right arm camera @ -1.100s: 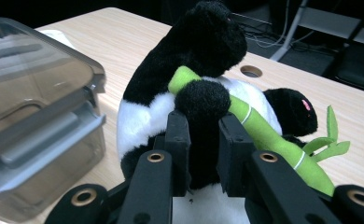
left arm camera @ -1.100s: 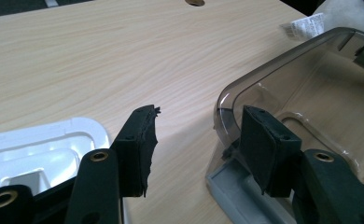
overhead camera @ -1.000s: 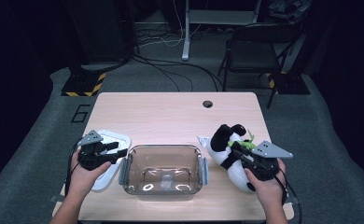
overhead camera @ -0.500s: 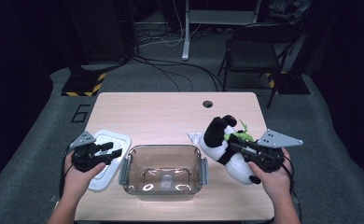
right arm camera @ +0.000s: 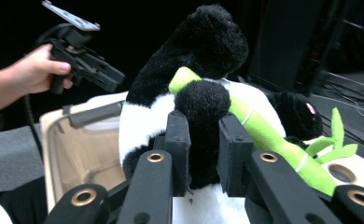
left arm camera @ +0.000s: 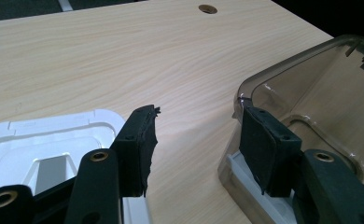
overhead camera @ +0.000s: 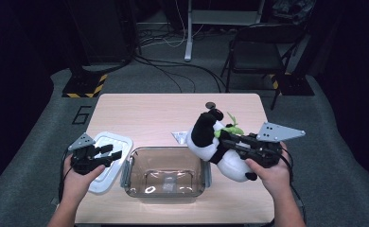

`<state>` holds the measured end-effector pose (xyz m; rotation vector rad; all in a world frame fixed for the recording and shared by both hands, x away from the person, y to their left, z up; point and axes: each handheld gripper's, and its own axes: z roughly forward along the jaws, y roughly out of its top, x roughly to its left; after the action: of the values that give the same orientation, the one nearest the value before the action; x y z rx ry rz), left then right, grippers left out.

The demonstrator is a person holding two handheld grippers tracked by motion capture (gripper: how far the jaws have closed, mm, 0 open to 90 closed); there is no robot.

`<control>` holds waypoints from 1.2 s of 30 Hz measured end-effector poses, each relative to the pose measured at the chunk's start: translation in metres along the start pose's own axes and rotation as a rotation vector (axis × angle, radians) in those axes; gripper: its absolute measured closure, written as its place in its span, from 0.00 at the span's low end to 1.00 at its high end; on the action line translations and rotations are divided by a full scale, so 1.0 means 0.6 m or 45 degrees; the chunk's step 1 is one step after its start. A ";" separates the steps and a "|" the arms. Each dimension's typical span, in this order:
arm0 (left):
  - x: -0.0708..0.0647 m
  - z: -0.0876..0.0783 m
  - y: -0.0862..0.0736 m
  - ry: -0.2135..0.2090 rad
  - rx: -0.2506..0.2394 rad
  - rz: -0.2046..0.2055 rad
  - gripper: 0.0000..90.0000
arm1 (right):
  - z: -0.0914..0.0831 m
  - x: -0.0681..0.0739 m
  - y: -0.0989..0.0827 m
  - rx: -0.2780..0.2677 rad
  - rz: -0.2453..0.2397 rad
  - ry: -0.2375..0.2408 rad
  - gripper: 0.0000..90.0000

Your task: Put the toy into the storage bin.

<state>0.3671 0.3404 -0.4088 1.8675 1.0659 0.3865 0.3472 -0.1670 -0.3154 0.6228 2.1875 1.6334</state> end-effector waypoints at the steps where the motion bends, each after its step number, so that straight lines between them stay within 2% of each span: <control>1: 0.000 0.000 0.000 0.002 -0.002 -0.001 0.51 | 0.004 0.002 0.002 0.000 -0.014 0.014 0.85; 11: 0.004 -0.010 -0.002 0.013 -0.023 -0.012 0.51 | 0.061 0.030 0.011 -0.002 -0.073 0.118 0.85; 23: 0.003 -0.018 -0.012 0.039 -0.010 -0.012 0.51 | 0.127 0.053 0.029 -0.007 -0.130 0.225 0.85; 29: 0.006 -0.028 -0.018 0.059 -0.032 -0.029 0.51 | 0.153 0.064 0.035 -0.008 -0.145 0.270 0.85; 31: 0.007 -0.032 -0.019 0.060 -0.020 -0.031 0.51 | 0.162 0.066 0.036 -0.005 -0.147 0.285 0.85; 36: 0.008 -0.033 -0.022 0.070 -0.036 -0.037 0.51 | 0.175 0.074 0.036 -0.001 -0.157 0.301 0.85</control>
<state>0.3506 0.3580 -0.4104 1.8239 1.1173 0.4359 0.3668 -0.0530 -0.3246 0.2998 2.3364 1.7172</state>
